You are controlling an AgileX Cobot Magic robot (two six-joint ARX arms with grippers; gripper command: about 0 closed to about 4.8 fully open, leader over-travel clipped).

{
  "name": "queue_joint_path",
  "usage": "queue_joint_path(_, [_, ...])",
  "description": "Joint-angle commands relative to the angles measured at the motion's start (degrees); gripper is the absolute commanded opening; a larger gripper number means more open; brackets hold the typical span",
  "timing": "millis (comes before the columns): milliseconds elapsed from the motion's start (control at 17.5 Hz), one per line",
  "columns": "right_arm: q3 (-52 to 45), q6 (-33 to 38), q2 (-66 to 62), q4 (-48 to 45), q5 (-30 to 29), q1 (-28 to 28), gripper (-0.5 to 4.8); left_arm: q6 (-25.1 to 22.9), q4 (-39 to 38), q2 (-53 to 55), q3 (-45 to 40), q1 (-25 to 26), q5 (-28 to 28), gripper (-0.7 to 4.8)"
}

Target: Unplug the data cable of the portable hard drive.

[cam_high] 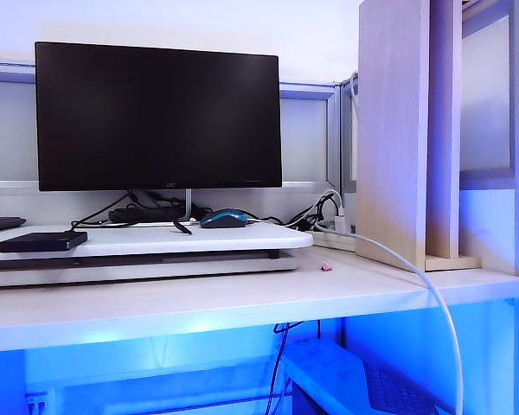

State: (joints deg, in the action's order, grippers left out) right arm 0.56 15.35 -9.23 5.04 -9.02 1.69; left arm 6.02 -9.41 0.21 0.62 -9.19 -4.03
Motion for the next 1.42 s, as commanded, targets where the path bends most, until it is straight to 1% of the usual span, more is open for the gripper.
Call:
queue_joint_path(57, [0.0, -0.2, 0.1, -1.0, -0.1, 0.0, -0.01, 0.0, -0.8, 0.0, -0.2, 0.0, 0.3, -0.06])
queue_joint_path(285, [0.0, -0.2, 0.1, -1.0, -0.1, 0.0, -0.01, 0.0, -0.8, 0.0, -0.2, 0.0, 0.3, -0.05])
queue_joint_path(342, [0.2, -0.2, 0.1, -1.4, -0.5, 0.0, 0.00, 0.7, -0.5, 0.0, -0.1, 0.0, 0.8, 0.54])
queue_joint_path(399, [0.3, -0.2, 0.1, -3.7, -3.2, 0.0, 0.19, 3.7, 1.8, 0.0, 0.0, 0.0, 3.8, 1.17])
queue_joint_path(456, [0.3, -0.2, 0.1, -4.7, -4.3, 0.0, 0.37, 4.5, 2.9, 0.0, 0.0, 0.0, 5.0, 1.31])
queue_joint_path(513, [0.6, -0.1, 0.1, -6.7, -5.8, 0.1, 1.06, 7.3, 5.3, 0.0, 0.0, 0.0, 7.0, 1.38])
queue_joint_path(570, [1.6, -0.1, 0.1, -6.8, -6.2, 0.1, 1.76, 11.1, 6.2, 0.0, 0.3, 0.0, 8.3, 2.18])
queue_joint_path(627, [3.1, -0.1, 0.1, -6.8, -6.2, 0.1, 2.81, 15.7, 6.1, 0.0, 1.3, 0.0, 9.6, 3.68])
queue_joint_path(684, [4.0, -0.1, 0.1, -6.8, -6.2, 0.1, 3.08, 17.6, 6.1, 0.0, 2.0, 0.0, 10.3, 4.19])
queue_joint_path(741, [4.9, -0.1, 0.0, -6.8, -6.2, 0.1, 3.21, 19.2, 6.1, 0.0, 2.6, 0.0, 10.8, 4.40])
queue_joint_path(798, [8.2, -0.1, 0.0, -6.7, -6.2, 0.1, 3.59, 28.9, 6.2, 0.0, 5.2, 0.0, 10.9, 4.79])
queue_joint_path(855, [8.9, -0.1, 0.0, -6.7, -6.2, 0.1, 3.82, 31.9, 6.3, 0.0, 5.8, 0.0, 11.0, 4.79])
queue_joint_path(912, [11.2, 0.7, -0.2, -6.1, -6.2, 0.1, 4.28, 41.1, 6.8, 0.0, 6.9, 0.0, 11.8, 4.79])
queue_joint_path(969, [12.8, 2.4, -0.9, -6.1, -6.4, 0.1, 4.47, 48.6, 8.0, 0.0, 7.3, 0.0, 13.5, 4.79])
queue_joint_path(1026, [14.5, 2.7, -2.5, -6.1, -6.9, 0.1, 4.74, 54.1, 10.0, 0.1, 7.3, 0.0, 14.6, 4.79])
queue_joint_path(1083, [17.4, 2.7, -6.1, -6.2, -7.7, 0.1, 4.79, 60.4, 11.6, 0.1, 7.6, 0.0, 14.5, 4.79])
queue_joint_path(1197, [20.4, 2.6, -10.7, -6.9, -8.6, 0.1, 4.79, 64.0, 12.9, 0.2, 7.6, 0.0, 12.5, 4.79])
queue_joint_path(1311, [23.1, 2.6, -15.8, -9.2, -10.1, 0.1, 4.79, 66.3, 13.1, 1.1, 7.6, 0.0, 10.0, 4.79])
queue_joint_path(1425, [25.1, 2.7, -20.2, -11.3, -11.5, 0.2, 4.79, 68.1, 13.4, 3.0, 7.6, 0.1, 9.2, 4.79])
